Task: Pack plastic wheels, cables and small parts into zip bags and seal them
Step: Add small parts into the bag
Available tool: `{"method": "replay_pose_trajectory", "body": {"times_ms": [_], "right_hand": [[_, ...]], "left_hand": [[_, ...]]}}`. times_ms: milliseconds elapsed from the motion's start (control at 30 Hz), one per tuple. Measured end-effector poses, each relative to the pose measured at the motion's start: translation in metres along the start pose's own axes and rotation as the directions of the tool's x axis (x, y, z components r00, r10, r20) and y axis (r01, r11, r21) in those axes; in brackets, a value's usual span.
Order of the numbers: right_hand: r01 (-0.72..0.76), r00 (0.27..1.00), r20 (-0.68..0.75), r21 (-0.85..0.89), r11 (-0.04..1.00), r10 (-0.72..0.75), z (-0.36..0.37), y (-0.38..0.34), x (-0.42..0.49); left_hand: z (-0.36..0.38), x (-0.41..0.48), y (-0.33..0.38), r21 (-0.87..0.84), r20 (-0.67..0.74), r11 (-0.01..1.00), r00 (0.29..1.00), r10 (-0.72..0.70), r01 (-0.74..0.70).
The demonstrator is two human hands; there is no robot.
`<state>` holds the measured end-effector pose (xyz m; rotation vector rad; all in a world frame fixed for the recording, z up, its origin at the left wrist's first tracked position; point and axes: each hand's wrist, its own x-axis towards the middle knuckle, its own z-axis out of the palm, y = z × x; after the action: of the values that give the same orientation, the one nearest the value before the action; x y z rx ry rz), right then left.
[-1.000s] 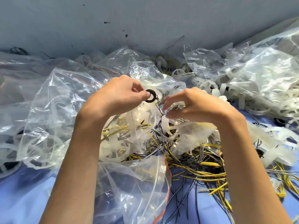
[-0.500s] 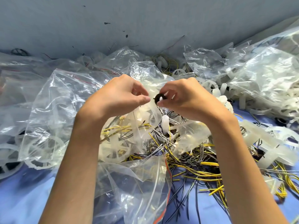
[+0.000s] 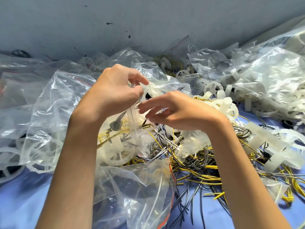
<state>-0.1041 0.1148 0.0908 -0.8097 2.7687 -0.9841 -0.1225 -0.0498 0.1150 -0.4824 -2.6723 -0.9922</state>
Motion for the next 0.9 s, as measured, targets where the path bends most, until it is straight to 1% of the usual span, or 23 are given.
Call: {"method": "replay_pose_trajectory", "body": {"times_ms": [67,167,233,267,333,367,400,467,567,600,633,667,733,800,833,867,900], "right_hand": [[0.009,1.0,0.022,-0.045,0.999,-0.008,-0.002,-0.001,-0.002],[0.032,0.997,0.081,-0.158,0.987,-0.02,-0.005,0.0,-0.003],[0.065,0.992,0.119,-0.184,0.981,-0.044,-0.006,0.001,-0.004],[0.061,0.989,0.143,-0.19,0.98,-0.034,-0.006,0.001,-0.005],[-0.001,0.978,0.202,-0.23,0.973,0.048,-0.006,0.003,-0.006],[-0.029,0.974,0.207,-0.271,0.962,0.087,-0.005,0.005,-0.006],[-0.044,0.981,0.169,-0.308,0.95,0.1,-0.004,0.007,-0.005],[-0.069,0.997,0.015,-0.314,0.947,0.077,-0.004,0.01,-0.003],[-0.131,0.97,-0.235,-0.261,0.956,0.068,-0.01,0.011,-0.001],[-0.14,0.958,-0.28,-0.252,0.957,0.066,-0.011,0.011,-0.001],[-0.145,0.953,-0.295,-0.245,0.959,0.069,-0.011,0.012,-0.001],[-0.156,0.956,-0.281,-0.243,0.957,0.084,-0.011,0.012,-0.001],[-0.206,0.969,-0.19,-0.256,0.945,0.16,-0.011,0.013,-0.003],[-0.261,0.965,-0.078,-0.287,0.921,0.249,-0.011,0.013,-0.005],[-0.287,0.956,-0.034,-0.312,0.906,0.291,-0.012,0.014,-0.006],[-0.311,0.944,-0.001,-0.346,0.885,0.331,-0.013,0.014,-0.007],[-0.33,0.93,0.026,-0.384,0.862,0.368,-0.015,0.015,-0.008]], "left_hand": [[0.0,0.0,0.0,-0.007,0.004,1.0,1.0,-0.001,0.001],[0.003,0.001,-0.001,-0.001,0.007,1.0,1.0,-0.005,0.005],[0.005,0.001,-0.002,0.022,-0.003,1.0,1.0,-0.004,0.004],[0.005,0.002,-0.003,0.033,-0.012,0.999,1.0,-0.007,0.007],[0.005,0.002,-0.006,0.045,-0.044,0.999,0.999,-0.021,0.023],[0.005,0.003,-0.007,0.042,-0.067,0.999,0.997,-0.032,0.035],[0.005,0.003,-0.007,0.039,-0.098,0.998,0.994,-0.046,0.05],[0.004,0.003,-0.007,0.069,-0.199,0.994,0.977,-0.072,0.087],[0.003,0.002,-0.005,0.178,-0.352,0.972,0.932,-0.085,0.155],[0.003,0.001,-0.006,0.224,-0.37,0.957,0.924,-0.092,0.185],[0.002,0.001,-0.007,0.271,-0.361,0.939,0.927,-0.103,0.21],[0.003,0.0,-0.008,0.309,-0.327,0.925,0.938,-0.116,0.222],[0.004,0.001,-0.008,0.338,-0.206,0.923,0.971,-0.121,0.186],[0.008,0.002,-0.005,0.308,0.001,0.949,0.998,-0.07,0.067],[0.01,0.002,-0.002,0.278,0.138,0.961,0.99,-0.033,-0.007],[0.012,0.001,0.002,0.234,0.279,0.97,0.96,0.003,-0.071],[0.014,-0.001,0.006,0.184,0.403,0.977,0.915,0.026,-0.109]]}}
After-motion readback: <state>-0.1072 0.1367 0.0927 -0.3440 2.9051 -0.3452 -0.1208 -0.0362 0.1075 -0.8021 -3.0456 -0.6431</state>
